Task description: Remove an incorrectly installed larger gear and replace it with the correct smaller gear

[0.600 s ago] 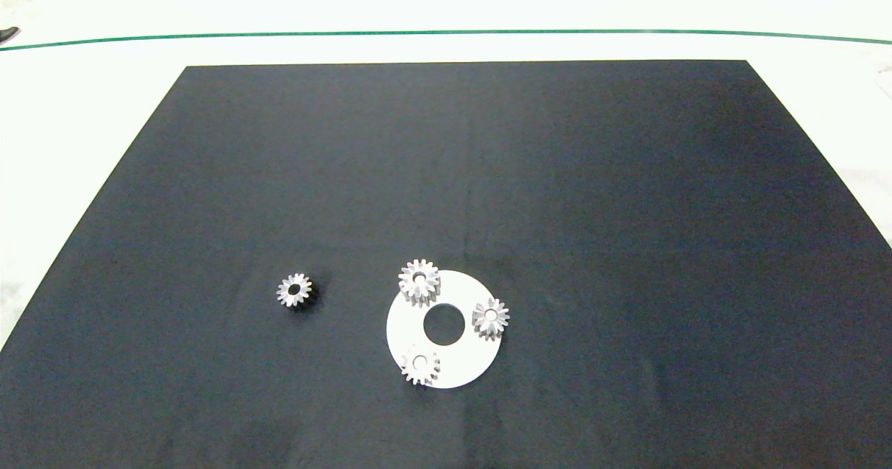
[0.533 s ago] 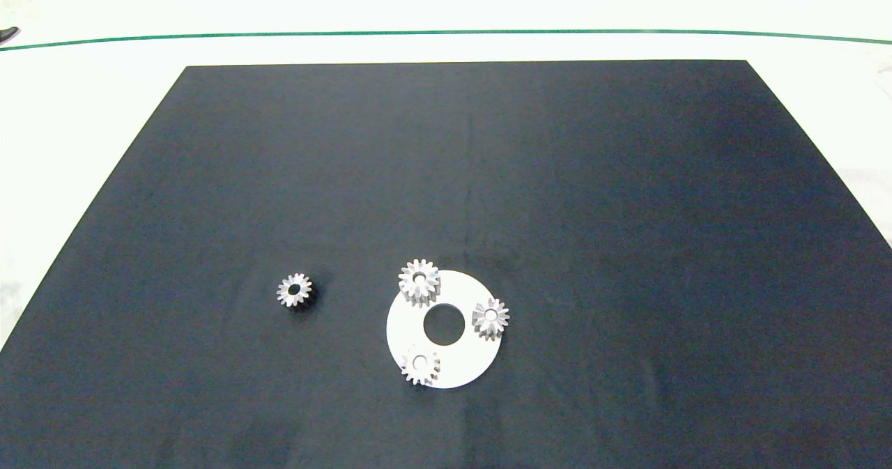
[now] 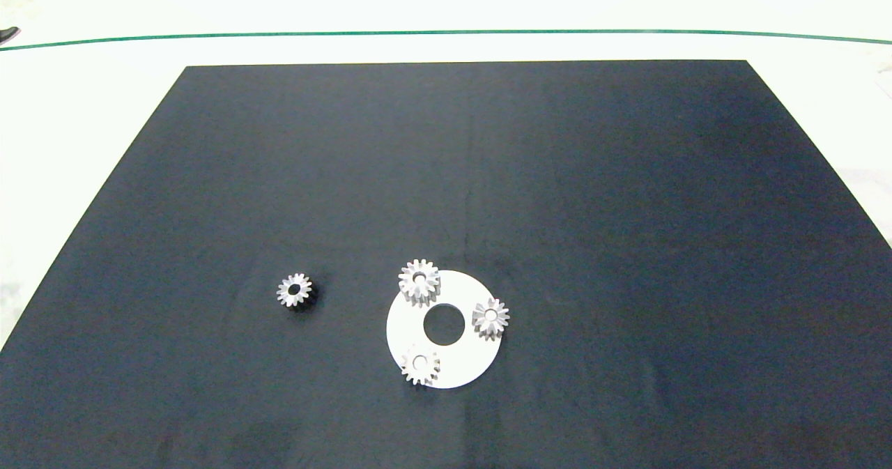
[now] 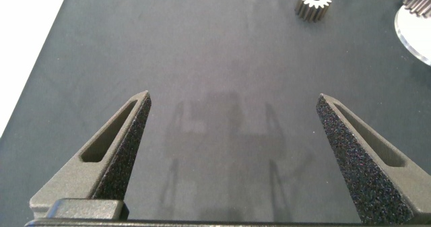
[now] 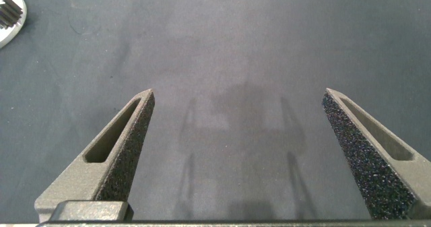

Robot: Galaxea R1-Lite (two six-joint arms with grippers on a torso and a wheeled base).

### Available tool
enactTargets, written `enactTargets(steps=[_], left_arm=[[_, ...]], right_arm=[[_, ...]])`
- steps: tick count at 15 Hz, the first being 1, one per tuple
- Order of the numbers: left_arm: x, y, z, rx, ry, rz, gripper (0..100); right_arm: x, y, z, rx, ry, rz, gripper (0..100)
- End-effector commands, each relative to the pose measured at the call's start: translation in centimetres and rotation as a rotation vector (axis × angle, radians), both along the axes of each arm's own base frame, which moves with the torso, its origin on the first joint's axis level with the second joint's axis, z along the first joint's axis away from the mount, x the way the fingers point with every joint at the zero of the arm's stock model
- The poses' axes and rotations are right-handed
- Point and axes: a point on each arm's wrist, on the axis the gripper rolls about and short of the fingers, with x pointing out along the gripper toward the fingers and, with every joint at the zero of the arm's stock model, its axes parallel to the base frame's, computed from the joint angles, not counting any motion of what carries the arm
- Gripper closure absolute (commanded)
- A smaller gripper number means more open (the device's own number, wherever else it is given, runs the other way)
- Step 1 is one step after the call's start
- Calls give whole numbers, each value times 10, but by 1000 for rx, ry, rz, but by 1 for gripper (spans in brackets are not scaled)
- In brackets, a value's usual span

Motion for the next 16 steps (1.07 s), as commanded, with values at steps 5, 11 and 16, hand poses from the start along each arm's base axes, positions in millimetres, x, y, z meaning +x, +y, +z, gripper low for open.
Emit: enactTargets(steps=[5, 11, 16], left_arm=[[0, 0, 0, -4, 1, 2, 0], [0, 0, 0, -4, 1, 2, 0], [-1, 0, 54, -6, 72, 16, 0]], right_arm=[[0, 0, 0, -5, 5, 1, 0], [0, 0, 0, -5, 5, 0, 0], [-6, 0, 34, -19, 46, 5, 0]])
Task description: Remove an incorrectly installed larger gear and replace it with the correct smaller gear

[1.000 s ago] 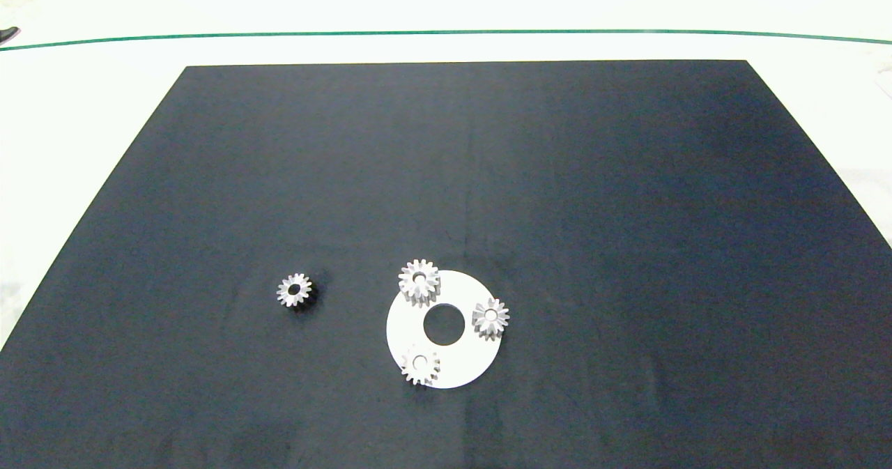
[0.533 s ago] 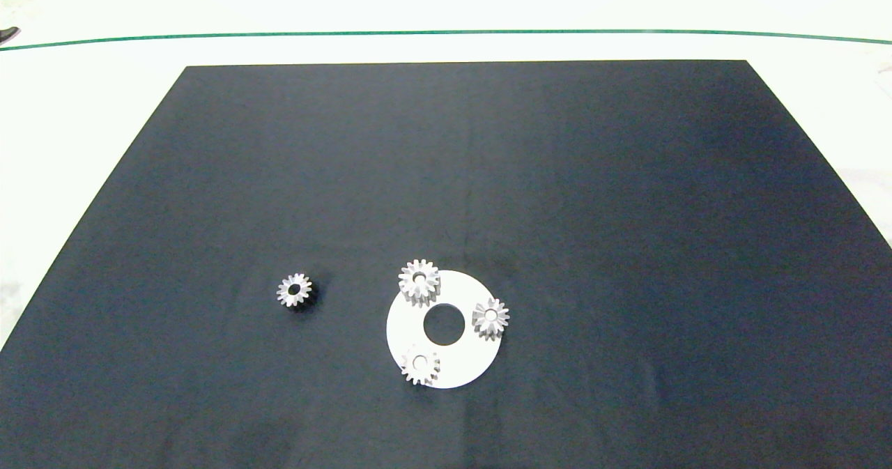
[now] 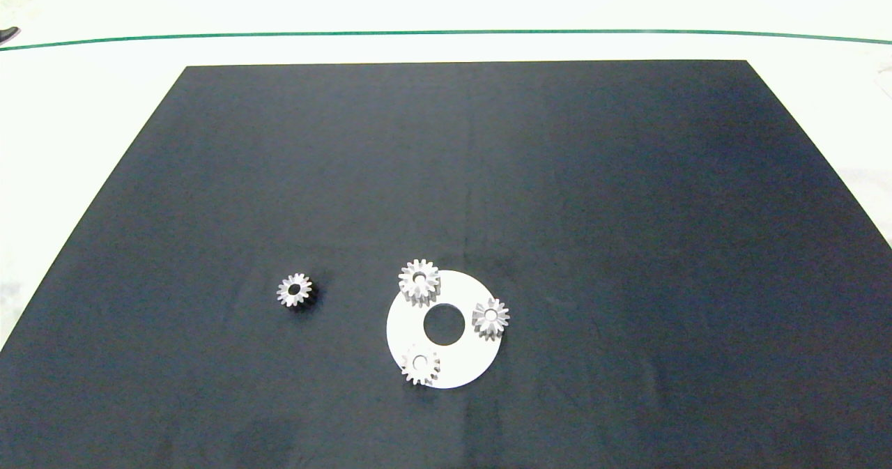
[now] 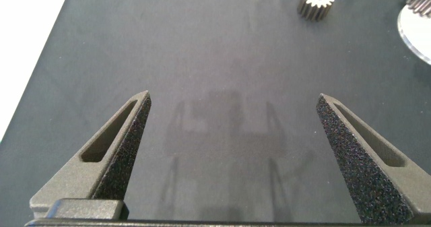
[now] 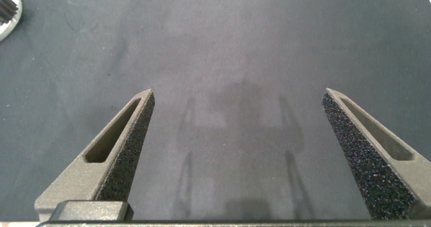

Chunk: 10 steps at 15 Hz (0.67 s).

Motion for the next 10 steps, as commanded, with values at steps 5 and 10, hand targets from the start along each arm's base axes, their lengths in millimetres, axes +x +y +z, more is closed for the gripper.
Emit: enactTargets(steps=[5, 10], left_arm=[[16, 0, 188, 125, 374, -15, 0], [100, 6, 273, 106, 471, 33, 0]], right_arm=[[19, 1, 93, -102, 155, 66, 0], [99, 3, 175, -228, 285, 97, 0]])
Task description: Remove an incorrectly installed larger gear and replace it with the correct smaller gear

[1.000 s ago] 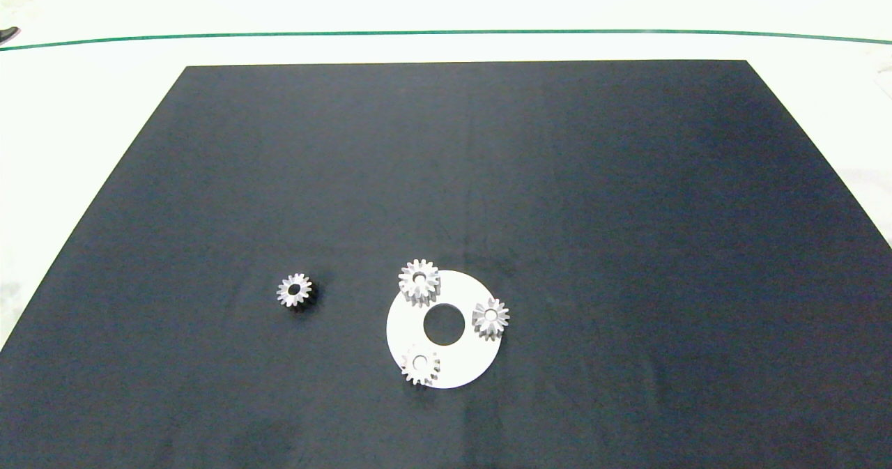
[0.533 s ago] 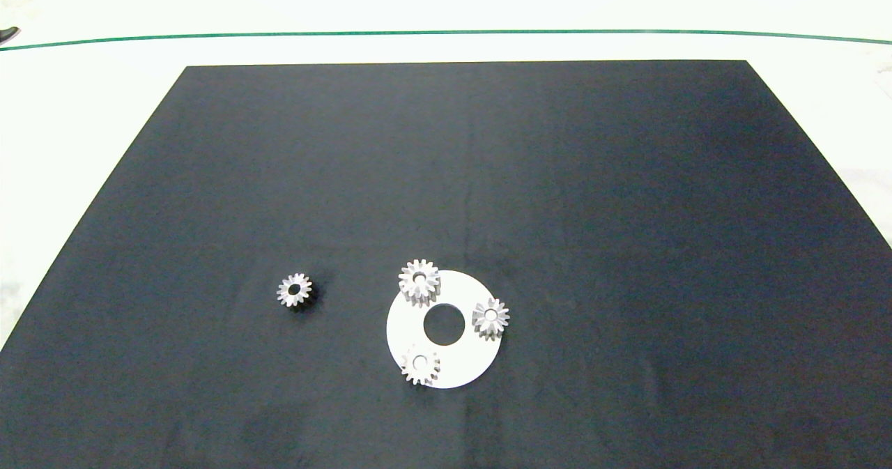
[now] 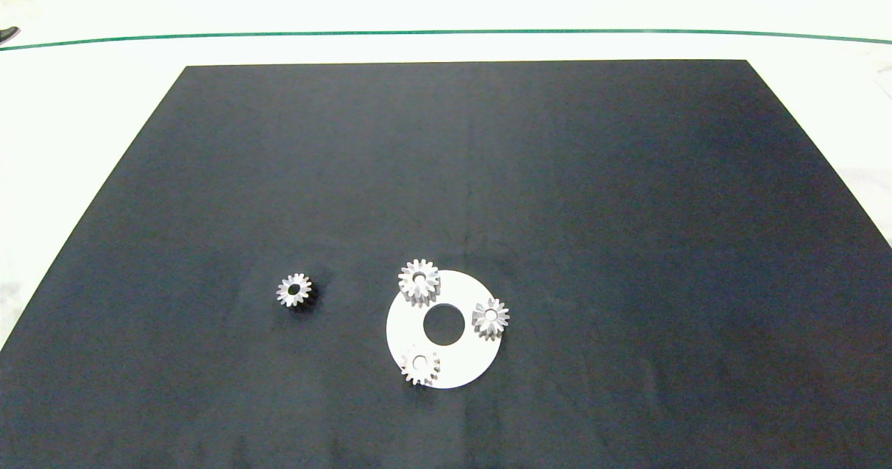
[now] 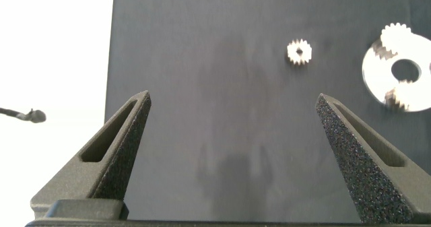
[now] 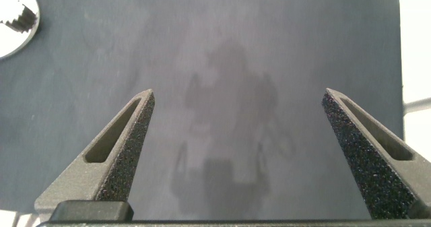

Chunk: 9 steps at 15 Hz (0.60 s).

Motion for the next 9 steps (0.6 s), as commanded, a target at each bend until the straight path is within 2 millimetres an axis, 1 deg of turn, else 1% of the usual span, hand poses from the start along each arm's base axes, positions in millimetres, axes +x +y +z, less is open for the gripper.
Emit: enactTargets(steps=[1, 2, 3, 4, 5, 6, 7, 8, 9], left_arm=[[91, 12, 49, -1, 251, 122, 0], [91, 17, 45, -30, 293, 189, 0], [94, 19, 46, -36, 292, 203, 0], [92, 19, 47, -35, 284, 203, 0], [83, 16, 49, -30, 260, 198, 0], [78, 15, 52, -27, 239, 194, 0], [77, 15, 53, -26, 231, 194, 0], [74, 14, 58, -27, 211, 196, 0], [73, 14, 59, -26, 208, 196, 0]], right_arm=[[86, 4, 67, -110, 141, 55, 0], [105, 15, 81, -141, 178, 150, 0], [118, 30, 93, -157, 215, 257, 0], [129, 43, 102, -170, 236, 322, 0], [146, 63, 117, -191, 251, 394, 0], [159, 86, 125, -223, 264, 444, 0], [168, 100, 128, -242, 267, 456, 0], [186, 125, 128, -272, 274, 471, 0], [198, 145, 127, -291, 286, 500, 0]])
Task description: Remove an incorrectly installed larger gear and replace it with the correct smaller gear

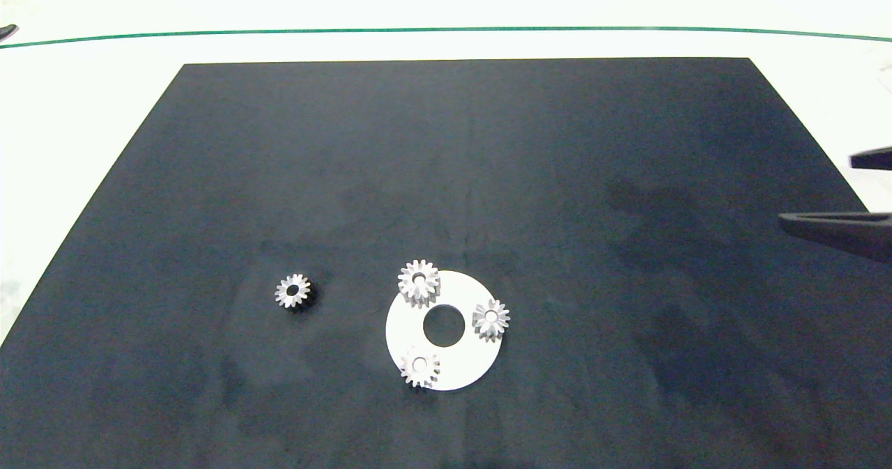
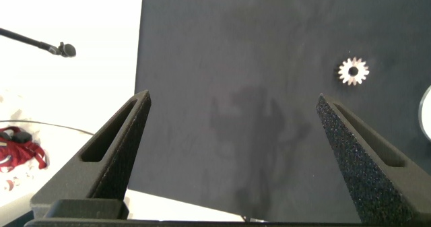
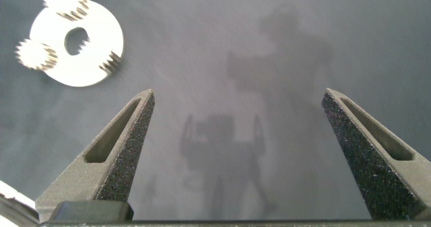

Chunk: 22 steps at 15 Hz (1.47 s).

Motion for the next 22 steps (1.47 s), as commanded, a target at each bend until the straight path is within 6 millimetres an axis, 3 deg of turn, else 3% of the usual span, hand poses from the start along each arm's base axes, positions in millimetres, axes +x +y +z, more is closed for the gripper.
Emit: enactTargets(steps=[1, 6, 11, 15, 22], left_arm=[[-8, -2, 5, 6, -29, 3, 0], [-30, -6, 16, 25, -115, 5, 0], [-39, -8, 19, 33, -146, 4, 0], [-38, -8, 19, 33, -143, 1, 0], [-39, -8, 19, 32, -145, 3, 0]], right_arm=[[70, 99, -11, -134, 117, 152, 0], [89, 165, -37, -230, 199, 259, 0], [81, 207, -55, -325, 235, 313, 0], [86, 208, -56, -310, 222, 274, 0], [94, 235, -73, -239, 181, 280, 0]])
